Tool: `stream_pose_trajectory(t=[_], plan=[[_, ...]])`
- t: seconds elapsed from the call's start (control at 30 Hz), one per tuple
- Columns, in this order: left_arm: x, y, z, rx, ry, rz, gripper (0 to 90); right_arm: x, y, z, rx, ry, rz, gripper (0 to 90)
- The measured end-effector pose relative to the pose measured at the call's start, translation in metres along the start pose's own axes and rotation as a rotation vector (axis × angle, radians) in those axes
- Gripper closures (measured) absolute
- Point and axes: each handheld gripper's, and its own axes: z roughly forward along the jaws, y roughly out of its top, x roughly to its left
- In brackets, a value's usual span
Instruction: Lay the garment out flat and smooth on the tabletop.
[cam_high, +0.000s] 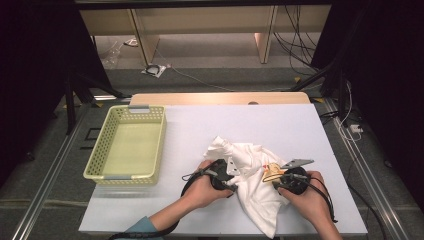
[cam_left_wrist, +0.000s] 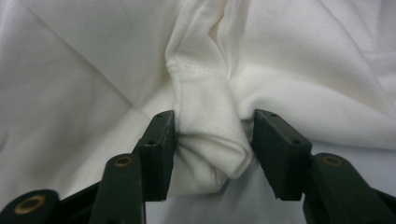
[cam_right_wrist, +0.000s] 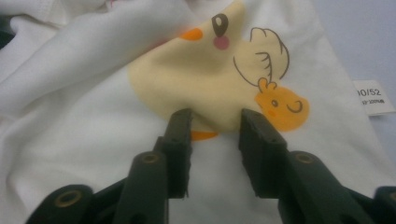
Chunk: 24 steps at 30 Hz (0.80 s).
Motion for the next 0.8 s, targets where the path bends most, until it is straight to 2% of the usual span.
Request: stream_pose_trajectory(t=[0.03, 0.07, 0.13, 0.2, 0.23, 0.3, 0.43, 0.63, 0.8], plan=[[0.0, 0.0, 0.0, 0.0, 0.0, 0.0, 51.7, 0.0, 0.0, 0.0, 0.0, 0.0, 0.0, 67.4], [-0.002, 0.002, 0.0, 0.01, 0.009, 0.007, 54.0, 0.002, 0.0, 0.001, -0.005, -0.002, -0.002, 73.7], [-0.004, 0.003, 0.0, 0.015, 0.012, 0.005, 59.5, 0.002, 0.0, 0.001, -0.003, 0.001, -0.009, 76.7], [-0.006, 0.004, 0.0, 0.022, 0.011, 0.004, 64.9, 0.003, 0.002, 0.001, 0.006, 0.017, -0.004, 88.2], [-0.006, 0.004, 0.0, 0.023, 0.013, 0.001, 64.9, 0.003, 0.002, 0.001, 0.006, 0.017, -0.004, 88.2], [-0.006, 0.004, 0.0, 0.023, 0.018, 0.002, 71.9, 0.003, 0.003, 0.002, 0.01, 0.018, -0.001, 89.8], [-0.003, 0.003, -0.004, 0.023, 0.007, -0.005, 77.2, 0.003, 0.004, 0.001, 0.017, 0.022, 0.022, 90.0], [0.002, -0.001, -0.013, 0.034, -0.011, -0.011, 80.2, 0.007, 0.002, -0.004, 0.042, 0.059, 0.036, 90.0], [0.01, -0.011, -0.026, 0.042, -0.017, -0.019, 80.9, 0.019, -0.004, -0.011, 0.07, 0.097, 0.028, 90.0]])
